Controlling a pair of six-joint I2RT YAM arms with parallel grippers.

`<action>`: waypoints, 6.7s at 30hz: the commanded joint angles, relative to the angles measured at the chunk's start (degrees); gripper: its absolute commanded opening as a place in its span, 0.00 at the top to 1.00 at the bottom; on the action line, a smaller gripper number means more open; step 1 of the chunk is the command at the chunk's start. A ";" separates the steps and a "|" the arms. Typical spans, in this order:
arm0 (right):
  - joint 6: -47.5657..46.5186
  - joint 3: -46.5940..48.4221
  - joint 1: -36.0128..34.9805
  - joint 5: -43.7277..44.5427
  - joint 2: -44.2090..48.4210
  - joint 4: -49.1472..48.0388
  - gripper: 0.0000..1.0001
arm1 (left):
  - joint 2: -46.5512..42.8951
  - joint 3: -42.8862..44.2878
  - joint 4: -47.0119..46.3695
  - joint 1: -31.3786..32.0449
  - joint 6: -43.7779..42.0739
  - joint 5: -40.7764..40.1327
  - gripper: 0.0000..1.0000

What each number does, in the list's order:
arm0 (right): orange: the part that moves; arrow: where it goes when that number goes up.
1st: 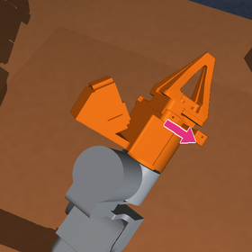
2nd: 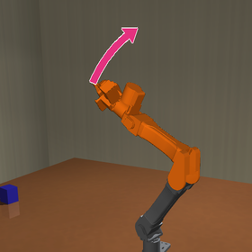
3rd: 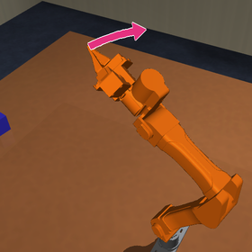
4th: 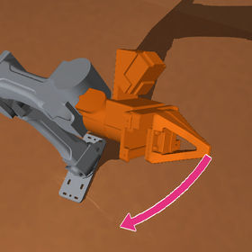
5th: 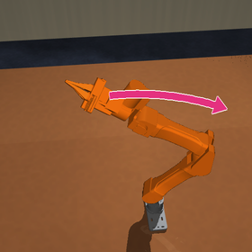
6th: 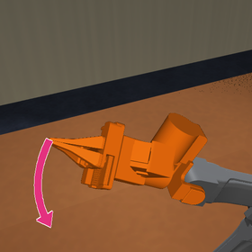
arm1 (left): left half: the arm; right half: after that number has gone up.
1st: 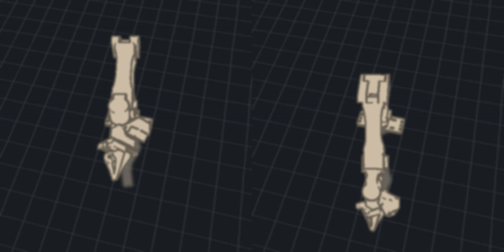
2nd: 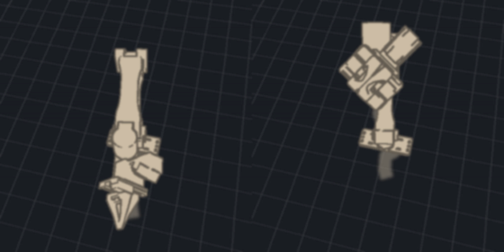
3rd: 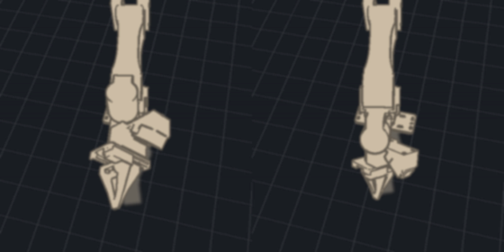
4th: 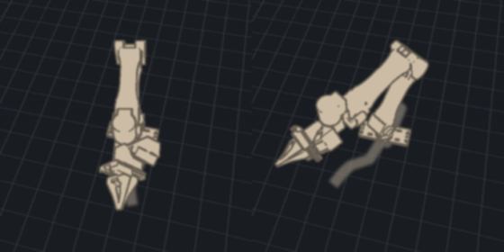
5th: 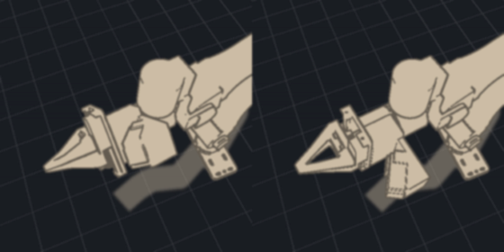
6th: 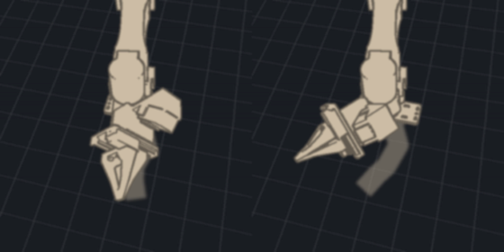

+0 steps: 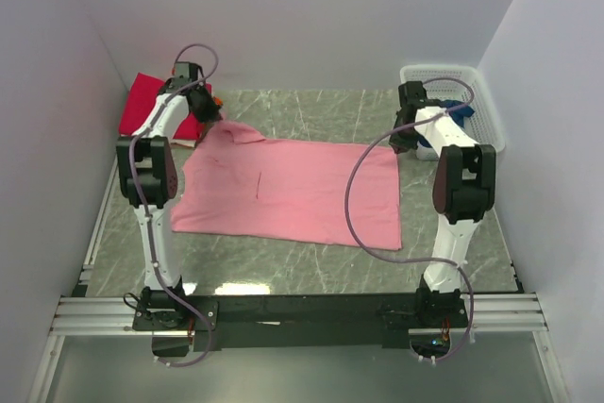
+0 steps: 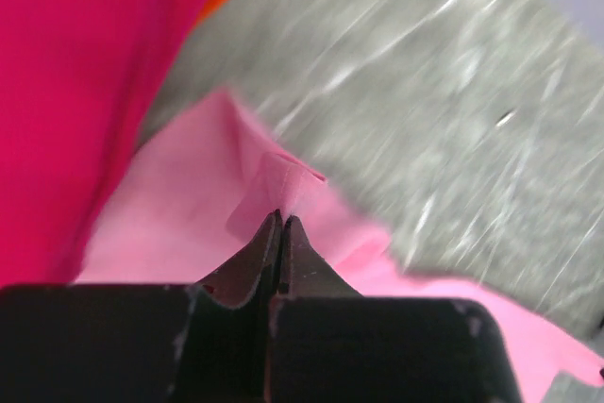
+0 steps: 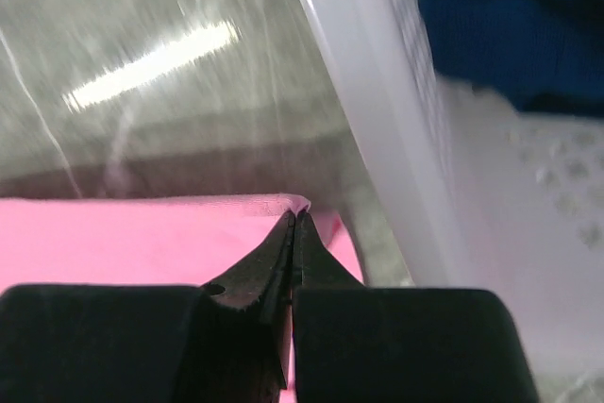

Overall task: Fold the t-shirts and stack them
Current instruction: Fold the tshirt

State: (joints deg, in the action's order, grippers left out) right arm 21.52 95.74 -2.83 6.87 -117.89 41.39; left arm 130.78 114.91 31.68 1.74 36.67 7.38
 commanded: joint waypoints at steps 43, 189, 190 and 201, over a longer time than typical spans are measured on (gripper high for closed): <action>0.81 -41.95 -2.62 3.14 32.28 -9.92 1.00 | -43.76 -44.51 7.87 -9.12 -0.10 12.93 1.00; 21.55 -13.57 -40.15 -9.16 12.60 0.63 0.61 | -37.45 -56.91 -1.45 7.93 -12.14 13.10 1.00; 21.46 -12.96 -40.41 -9.33 12.33 0.71 0.61 | -36.83 -55.69 -1.36 7.84 -11.88 13.01 1.00; 23.65 -8.12 -42.43 -15.03 8.47 -4.55 0.61 | -28.05 -47.60 -3.91 2.22 -5.56 18.02 1.00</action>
State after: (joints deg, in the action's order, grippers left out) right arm 43.72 84.79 -44.21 -5.32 -107.81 40.53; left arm 100.42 64.31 29.39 4.71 28.84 21.65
